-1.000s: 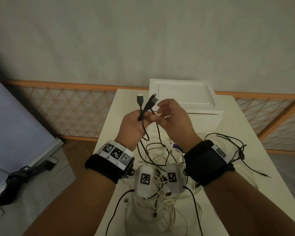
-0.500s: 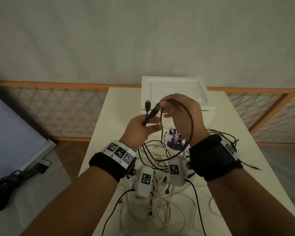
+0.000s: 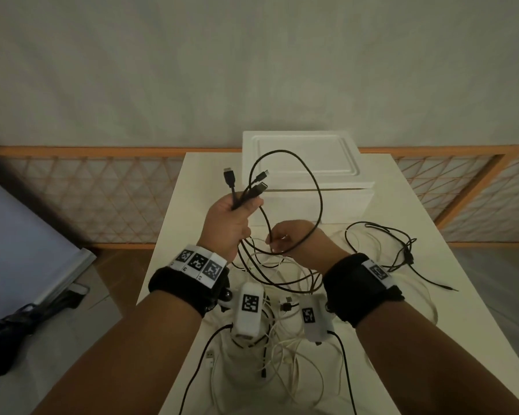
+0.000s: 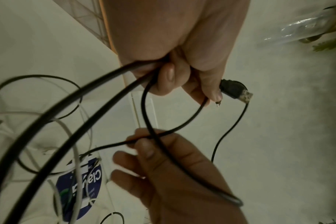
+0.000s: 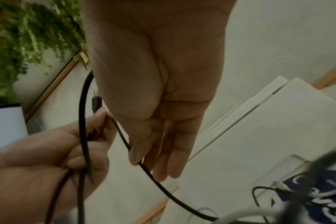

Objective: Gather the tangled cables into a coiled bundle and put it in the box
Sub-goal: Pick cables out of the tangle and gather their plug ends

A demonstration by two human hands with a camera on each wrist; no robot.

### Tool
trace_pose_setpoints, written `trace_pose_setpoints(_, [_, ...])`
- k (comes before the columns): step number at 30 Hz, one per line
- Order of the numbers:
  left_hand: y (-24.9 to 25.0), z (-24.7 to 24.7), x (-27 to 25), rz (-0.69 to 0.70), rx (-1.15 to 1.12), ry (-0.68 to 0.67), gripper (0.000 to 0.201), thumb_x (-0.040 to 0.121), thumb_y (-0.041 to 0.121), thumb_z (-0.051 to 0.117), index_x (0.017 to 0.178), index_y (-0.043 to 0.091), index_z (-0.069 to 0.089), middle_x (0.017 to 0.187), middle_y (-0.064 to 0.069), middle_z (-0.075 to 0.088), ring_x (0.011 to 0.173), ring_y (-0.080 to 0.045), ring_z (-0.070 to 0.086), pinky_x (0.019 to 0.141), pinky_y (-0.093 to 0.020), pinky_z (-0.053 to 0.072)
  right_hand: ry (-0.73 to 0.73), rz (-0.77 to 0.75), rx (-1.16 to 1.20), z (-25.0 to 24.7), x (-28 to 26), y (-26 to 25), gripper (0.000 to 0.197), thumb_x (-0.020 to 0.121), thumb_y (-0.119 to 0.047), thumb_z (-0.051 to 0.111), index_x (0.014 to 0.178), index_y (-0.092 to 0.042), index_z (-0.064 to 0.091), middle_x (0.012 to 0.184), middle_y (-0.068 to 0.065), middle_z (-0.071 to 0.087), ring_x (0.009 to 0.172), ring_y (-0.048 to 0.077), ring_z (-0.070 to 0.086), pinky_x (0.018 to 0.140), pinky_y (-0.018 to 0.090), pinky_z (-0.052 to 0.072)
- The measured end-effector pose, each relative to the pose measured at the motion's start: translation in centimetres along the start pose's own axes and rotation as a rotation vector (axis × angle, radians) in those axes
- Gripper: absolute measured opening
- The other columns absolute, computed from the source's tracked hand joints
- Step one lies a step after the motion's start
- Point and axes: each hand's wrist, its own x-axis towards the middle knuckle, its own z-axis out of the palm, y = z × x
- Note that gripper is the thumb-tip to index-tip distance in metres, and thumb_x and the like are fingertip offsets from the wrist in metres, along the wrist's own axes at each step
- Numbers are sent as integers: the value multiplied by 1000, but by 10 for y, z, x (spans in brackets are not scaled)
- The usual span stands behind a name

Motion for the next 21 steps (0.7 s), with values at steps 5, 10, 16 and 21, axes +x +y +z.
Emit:
trace_pose_setpoints(5, [-22, -1, -9, -73, 271, -158, 8, 83, 6, 69, 85, 13, 68, 63, 5, 59, 41, -2, 38, 41, -16, 29, 261, -30, 414, -14, 6, -22, 28, 90, 1, 50, 79, -24, 58, 76, -2, 60, 70, 18, 60, 65, 34, 52])
trace_pose_setpoints(10, [-32, -2, -11, -140, 231, -82, 18, 86, 8, 65, 78, 19, 76, 84, -9, 71, 36, -7, 28, 39, -20, 22, 408, -78, 463, -25, 4, -32, 8, 94, -6, 51, 93, -12, 56, 77, 4, 64, 67, 15, 63, 62, 28, 57])
trace_pose_setpoints(16, [-9, -3, -7, -131, -71, -77, 9, 91, 16, 60, 86, 12, 67, 82, -1, 74, 31, -2, 25, 37, -18, 20, -73, -30, -55, 17, 2, 3, 19, 89, -20, 62, 108, -16, 61, 97, 1, 67, 87, 17, 63, 80, 31, 50])
trace_pose_setpoints(21, [-8, -19, -6, -141, -88, -47, 11, 93, 18, 57, 92, 11, 66, 86, -2, 75, 32, -2, 24, 36, -16, 22, 40, -54, 3, 19, -4, 13, 13, 91, -5, 53, 93, -14, 62, 82, -13, 58, 80, 7, 57, 78, 24, 43])
